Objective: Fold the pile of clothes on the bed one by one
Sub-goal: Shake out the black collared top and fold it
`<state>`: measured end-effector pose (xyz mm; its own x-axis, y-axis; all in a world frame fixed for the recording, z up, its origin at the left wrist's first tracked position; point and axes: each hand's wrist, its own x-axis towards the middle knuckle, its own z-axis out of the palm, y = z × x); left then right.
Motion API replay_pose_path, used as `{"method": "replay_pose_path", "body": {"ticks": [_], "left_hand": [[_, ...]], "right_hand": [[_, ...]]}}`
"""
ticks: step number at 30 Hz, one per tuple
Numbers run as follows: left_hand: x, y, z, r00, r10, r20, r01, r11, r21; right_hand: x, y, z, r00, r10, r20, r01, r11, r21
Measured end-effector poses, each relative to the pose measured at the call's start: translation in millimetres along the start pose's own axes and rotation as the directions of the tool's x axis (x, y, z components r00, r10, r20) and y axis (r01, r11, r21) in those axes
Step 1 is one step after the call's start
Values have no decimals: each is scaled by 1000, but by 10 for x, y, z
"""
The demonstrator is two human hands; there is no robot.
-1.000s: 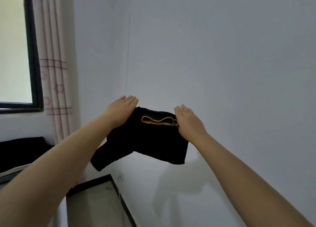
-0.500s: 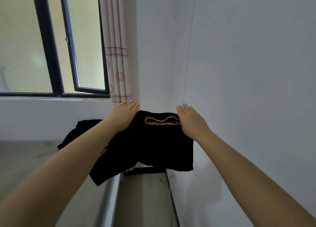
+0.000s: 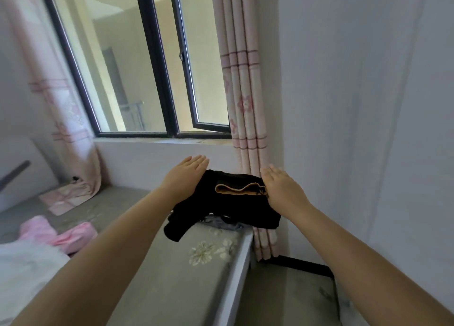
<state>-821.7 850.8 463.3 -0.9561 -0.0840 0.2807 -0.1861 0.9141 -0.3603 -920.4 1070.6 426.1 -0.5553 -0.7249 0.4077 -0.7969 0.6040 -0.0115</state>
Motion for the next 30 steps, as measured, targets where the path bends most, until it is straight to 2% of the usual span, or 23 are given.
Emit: {"method": "replay_pose_path", "body": {"ticks": [5,10,17,22,25,30], "left_hand": [[534,-406,669,994,-34,106,41,997,-58],[1125,-995,1456,984,-76,159,105,978,-182],[1874,-1644,2221,960,-228,160,252,955,-156],[2382,-2209,2688,927,-353,126,372,906,-202],[2699,-2533,3085,890,-425,167,453,867,-207],[3387,-3062,3658,863,-422,278,479,858,-184]], "right_hand": [[814,184,565,995,-54,81,46,994,101],[1867,283,1194,979,-171,113,163,984,77],[3162,313,1952,947,-259,189,253,966,55],[4250,276,2297,938,-267,223,231,957,173],[4974,240,2545,911,-334,241,290,936,200],[6029,293,3122,884,-373,283,306,918,255]]}}
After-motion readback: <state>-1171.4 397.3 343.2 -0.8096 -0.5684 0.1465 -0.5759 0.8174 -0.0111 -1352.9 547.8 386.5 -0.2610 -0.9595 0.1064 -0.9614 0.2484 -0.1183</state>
